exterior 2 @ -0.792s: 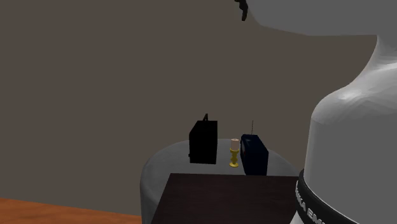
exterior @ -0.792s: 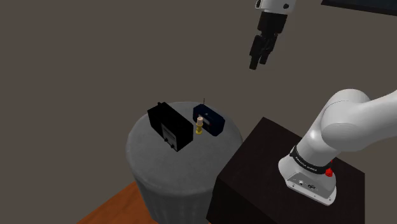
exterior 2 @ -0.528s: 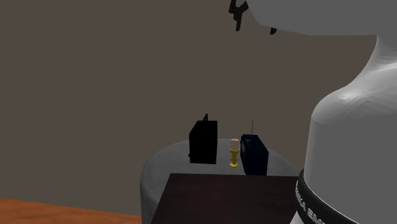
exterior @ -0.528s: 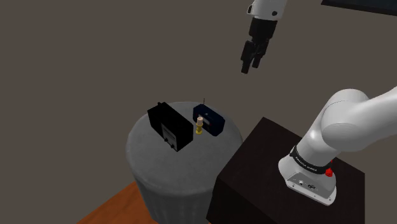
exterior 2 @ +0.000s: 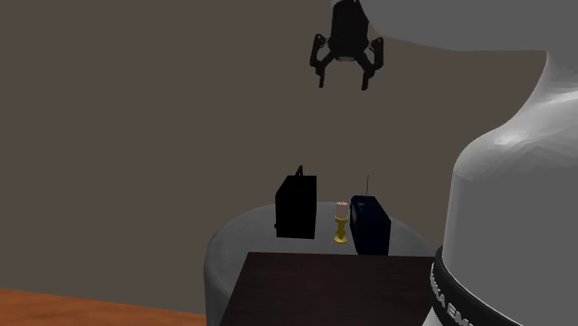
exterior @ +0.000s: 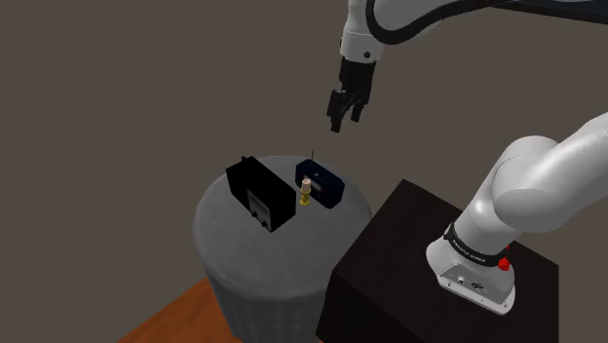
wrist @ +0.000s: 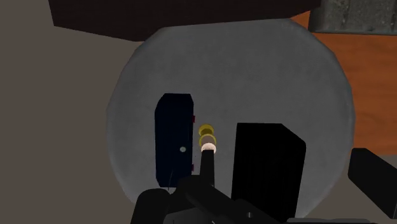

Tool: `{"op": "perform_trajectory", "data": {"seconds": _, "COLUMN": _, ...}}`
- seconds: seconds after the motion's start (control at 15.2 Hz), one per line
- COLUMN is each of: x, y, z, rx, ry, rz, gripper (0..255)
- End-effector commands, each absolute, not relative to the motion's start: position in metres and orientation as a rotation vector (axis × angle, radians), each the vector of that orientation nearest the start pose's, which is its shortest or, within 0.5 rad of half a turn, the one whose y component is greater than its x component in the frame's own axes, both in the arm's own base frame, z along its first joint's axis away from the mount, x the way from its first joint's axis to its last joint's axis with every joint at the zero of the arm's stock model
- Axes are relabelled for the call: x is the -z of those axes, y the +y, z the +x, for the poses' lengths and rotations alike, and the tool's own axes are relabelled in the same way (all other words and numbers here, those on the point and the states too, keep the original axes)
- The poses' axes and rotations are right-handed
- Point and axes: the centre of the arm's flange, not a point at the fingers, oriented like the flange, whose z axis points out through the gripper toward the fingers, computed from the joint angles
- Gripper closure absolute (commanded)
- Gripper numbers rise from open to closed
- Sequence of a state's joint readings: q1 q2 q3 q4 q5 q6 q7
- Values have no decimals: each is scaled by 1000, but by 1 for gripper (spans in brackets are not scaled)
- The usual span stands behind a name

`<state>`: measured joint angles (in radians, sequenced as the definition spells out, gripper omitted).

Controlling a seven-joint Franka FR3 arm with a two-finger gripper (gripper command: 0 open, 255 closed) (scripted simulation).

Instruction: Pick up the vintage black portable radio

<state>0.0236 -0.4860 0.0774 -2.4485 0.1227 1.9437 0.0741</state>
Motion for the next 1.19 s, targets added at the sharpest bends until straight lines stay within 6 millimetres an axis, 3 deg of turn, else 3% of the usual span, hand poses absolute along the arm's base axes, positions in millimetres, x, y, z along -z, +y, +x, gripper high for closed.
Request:
{"op": "perform_trajectory", "data": {"seconds": 0.0, "x": -454, "y": 58, "z": 415, "rx": -32, "ry": 52, "rz": -3073, "gripper": 0}}
{"op": "perform_trajectory", "data": {"seconds": 1.12, "x": -310, "y": 134, "z": 571, "rx": 2, "ry": 124, "rz": -3141, "gripper": 0}}
